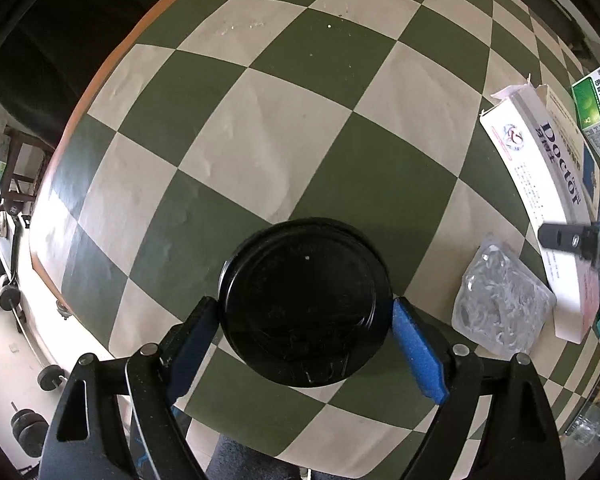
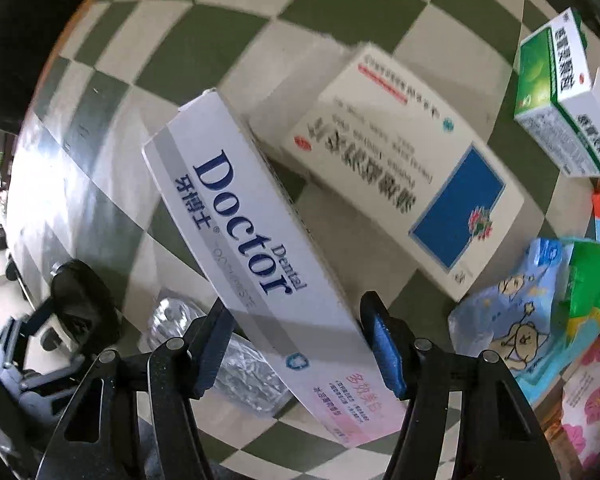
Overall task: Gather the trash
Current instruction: 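Lift the toothpaste box and black lid and carry them over the bin, then open both tools to drop the toothpaste box and lid into the bin, then grasp the blue-green snack bag with the right tool while the left tool grasps the foil blister pack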
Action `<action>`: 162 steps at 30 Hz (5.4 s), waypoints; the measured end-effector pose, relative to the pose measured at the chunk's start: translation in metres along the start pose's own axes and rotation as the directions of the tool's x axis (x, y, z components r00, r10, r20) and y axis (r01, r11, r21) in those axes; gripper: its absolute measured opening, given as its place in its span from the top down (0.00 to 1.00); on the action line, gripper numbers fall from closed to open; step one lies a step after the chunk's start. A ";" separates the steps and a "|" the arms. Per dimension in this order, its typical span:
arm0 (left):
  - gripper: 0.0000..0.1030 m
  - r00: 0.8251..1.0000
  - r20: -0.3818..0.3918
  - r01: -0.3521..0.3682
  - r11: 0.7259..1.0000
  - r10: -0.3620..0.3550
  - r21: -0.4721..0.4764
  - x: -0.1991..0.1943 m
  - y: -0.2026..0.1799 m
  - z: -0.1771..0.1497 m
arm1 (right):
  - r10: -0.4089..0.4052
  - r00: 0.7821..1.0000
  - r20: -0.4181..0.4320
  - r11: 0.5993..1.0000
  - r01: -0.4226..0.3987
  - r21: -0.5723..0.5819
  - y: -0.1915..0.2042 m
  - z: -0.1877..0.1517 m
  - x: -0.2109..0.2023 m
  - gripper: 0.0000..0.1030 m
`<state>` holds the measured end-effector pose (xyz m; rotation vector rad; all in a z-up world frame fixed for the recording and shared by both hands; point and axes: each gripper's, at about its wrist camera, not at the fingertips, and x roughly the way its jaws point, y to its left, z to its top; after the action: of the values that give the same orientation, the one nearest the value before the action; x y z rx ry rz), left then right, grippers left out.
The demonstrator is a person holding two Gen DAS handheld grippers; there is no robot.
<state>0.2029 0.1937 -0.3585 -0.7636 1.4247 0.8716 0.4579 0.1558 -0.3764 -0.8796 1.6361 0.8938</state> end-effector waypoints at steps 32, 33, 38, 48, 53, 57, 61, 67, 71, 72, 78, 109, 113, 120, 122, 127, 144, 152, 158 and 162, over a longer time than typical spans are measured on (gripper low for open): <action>0.18 0.933 0.323 0.081 0.968 -0.157 0.237 -0.143 0.035 -0.066 | -0.081 0.907 0.413 0.951 -0.054 0.306 0.061 -0.186 -0.093 0.50; 0.18 0.931 0.324 0.084 0.962 -0.169 0.260 -0.145 0.041 -0.074 | -0.082 0.902 0.424 0.942 -0.069 0.329 0.069 -0.202 -0.097 0.50; 0.18 0.928 0.305 0.097 0.928 -0.215 0.361 -0.144 0.077 -0.121 | -0.050 0.883 0.466 0.891 -0.172 0.421 0.122 -0.278 -0.082 0.50; 0.18 0.974 0.139 0.105 0.900 -0.179 0.424 -0.074 0.131 -0.205 | 0.097 0.928 0.361 0.808 -0.285 0.516 0.226 -0.404 0.037 0.50; 0.18 0.993 0.025 0.092 0.907 -0.112 0.410 0.007 0.139 -0.236 | 0.186 0.953 0.240 0.788 -0.291 0.543 0.253 -0.441 0.127 0.50; 0.18 0.991 -0.077 0.130 0.919 -0.109 0.372 0.084 0.137 -0.245 | 0.230 0.957 0.175 0.787 -0.289 0.545 0.261 -0.446 0.194 0.50; 0.18 0.957 -0.231 0.232 0.939 -0.174 0.255 0.180 0.136 -0.236 | 0.244 0.959 0.148 0.785 -0.284 0.550 0.257 -0.433 0.263 0.50; 0.18 0.940 -0.297 0.237 0.947 -0.167 0.219 0.279 0.129 -0.215 | 0.261 0.957 0.123 0.778 -0.284 0.560 0.245 -0.387 0.362 0.50; 0.18 0.933 -0.321 0.244 0.940 -0.160 0.239 0.319 0.123 -0.201 | 0.274 0.956 0.104 0.771 -0.283 0.570 0.234 -0.357 0.420 0.50; 0.18 0.932 -0.326 0.245 0.940 -0.160 0.239 0.327 0.122 -0.198 | 0.278 0.956 0.098 0.768 -0.282 0.575 0.232 -0.350 0.436 0.50; 0.11 0.938 -0.321 0.224 0.937 -0.133 0.267 0.344 0.126 -0.189 | 0.313 0.948 0.055 0.764 -0.286 0.578 0.221 -0.327 0.496 0.48; 0.00 0.990 -0.113 -0.025 0.904 0.081 0.427 0.161 0.174 -0.240 | 0.091 0.992 0.090 0.800 -0.127 0.587 0.244 -0.394 0.318 0.00; 0.00 0.994 -0.096 -0.012 0.898 0.061 0.439 0.107 0.181 -0.248 | 0.084 0.990 0.117 0.799 -0.137 0.585 0.252 -0.411 0.261 0.00; 0.00 0.999 -0.035 -0.009 0.886 0.029 0.464 0.015 0.193 -0.248 | 0.079 0.981 0.178 0.796 -0.170 0.581 0.274 -0.434 0.157 0.00; 0.00 1.000 0.005 -0.018 0.883 0.017 0.468 -0.010 0.193 -0.242 | 0.078 0.976 0.202 0.796 -0.183 0.577 0.280 -0.437 0.133 0.00; 0.00 0.991 0.133 -0.032 0.895 -0.031 0.445 -0.067 0.178 -0.217 | 0.080 0.953 0.292 0.800 -0.236 0.551 0.281 -0.433 0.062 0.00; 0.00 0.978 0.203 -0.009 0.964 -0.047 0.267 -0.102 -0.009 -0.088 | -0.126 0.916 0.380 0.779 -0.146 0.610 0.031 -0.321 -0.072 0.00; 0.00 0.999 0.040 0.000 0.988 -0.006 0.153 -0.050 -0.101 -0.040 | -0.185 0.945 0.269 0.800 -0.014 0.599 -0.124 -0.219 -0.058 0.00; 0.00 0.999 -0.004 -0.031 0.993 0.032 0.117 -0.030 -0.123 -0.029 | -0.182 0.958 0.222 0.846 0.038 0.532 -0.176 -0.158 -0.030 0.00; 0.00 0.998 -0.042 -0.036 0.997 0.040 0.075 -0.022 -0.118 -0.026 | -0.132 0.964 0.231 0.858 -0.006 0.513 -0.192 -0.137 -0.016 0.06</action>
<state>0.2925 0.1114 -0.3446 -0.7052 1.5059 0.8311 0.5719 -0.0507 -0.3588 -0.4202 1.4975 0.4613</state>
